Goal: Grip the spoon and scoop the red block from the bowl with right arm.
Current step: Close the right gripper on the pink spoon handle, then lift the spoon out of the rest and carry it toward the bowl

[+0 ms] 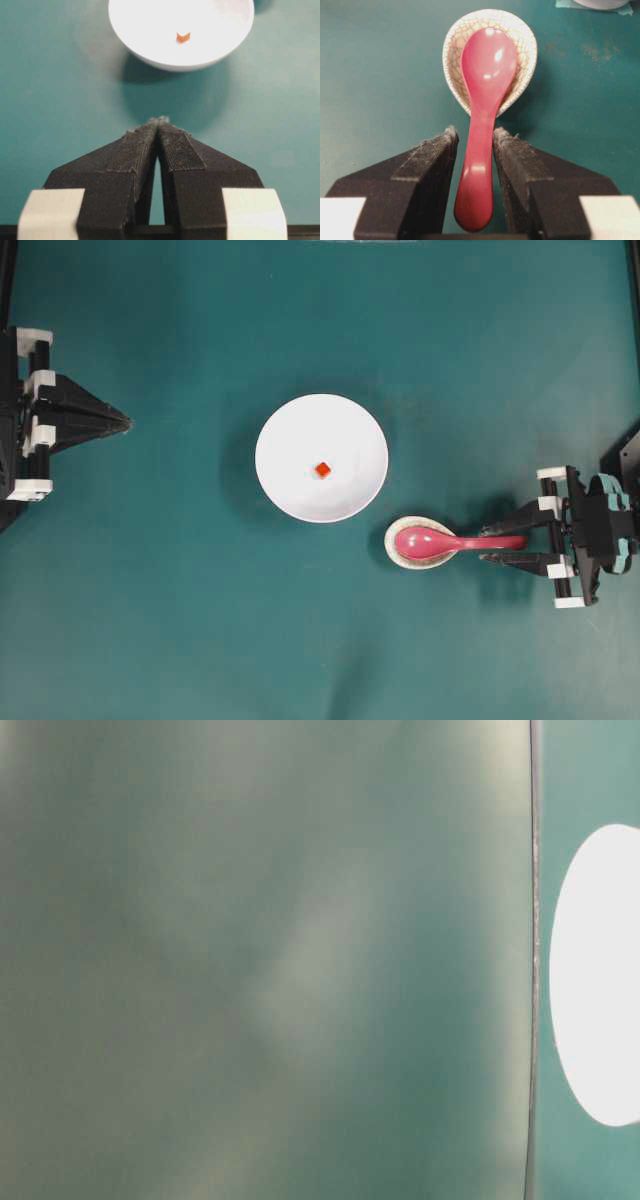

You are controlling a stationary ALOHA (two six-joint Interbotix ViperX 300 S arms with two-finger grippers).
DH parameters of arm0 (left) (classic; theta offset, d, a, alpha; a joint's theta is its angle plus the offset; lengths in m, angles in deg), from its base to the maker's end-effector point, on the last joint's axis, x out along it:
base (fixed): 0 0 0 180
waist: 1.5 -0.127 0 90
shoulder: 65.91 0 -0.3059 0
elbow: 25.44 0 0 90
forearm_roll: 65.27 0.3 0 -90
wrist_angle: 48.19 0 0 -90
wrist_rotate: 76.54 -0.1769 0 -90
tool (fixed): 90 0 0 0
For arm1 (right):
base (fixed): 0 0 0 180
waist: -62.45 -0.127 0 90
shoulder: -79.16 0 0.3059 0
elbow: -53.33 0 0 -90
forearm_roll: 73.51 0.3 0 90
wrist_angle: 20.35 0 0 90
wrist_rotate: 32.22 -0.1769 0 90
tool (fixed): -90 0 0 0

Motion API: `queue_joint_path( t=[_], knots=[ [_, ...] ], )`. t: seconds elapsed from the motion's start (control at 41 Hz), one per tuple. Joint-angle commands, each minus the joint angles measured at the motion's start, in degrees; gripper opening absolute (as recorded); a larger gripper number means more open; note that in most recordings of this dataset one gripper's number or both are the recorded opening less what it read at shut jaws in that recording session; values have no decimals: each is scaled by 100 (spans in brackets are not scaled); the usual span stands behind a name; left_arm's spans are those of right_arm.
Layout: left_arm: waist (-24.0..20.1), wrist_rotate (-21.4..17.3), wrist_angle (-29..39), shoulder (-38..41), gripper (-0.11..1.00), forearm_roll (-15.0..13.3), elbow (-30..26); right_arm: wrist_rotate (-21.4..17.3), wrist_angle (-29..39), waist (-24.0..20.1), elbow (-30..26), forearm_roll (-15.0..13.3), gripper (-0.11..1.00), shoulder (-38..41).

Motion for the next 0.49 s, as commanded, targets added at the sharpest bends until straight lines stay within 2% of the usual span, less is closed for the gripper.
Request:
queue_joint_path(
  t=[0.0,0.195,0.464],
  knots=[
    [-26,0,-53,18,0,9,-132,-9,-35,44,-62,9,42,-35],
    [-26,0,-53,35,0,9,-132,9,-44,123,-62,9,41,-35],
    [-26,0,-53,26,0,9,-132,26,-26,123,-62,0,24,-35]
  ],
)
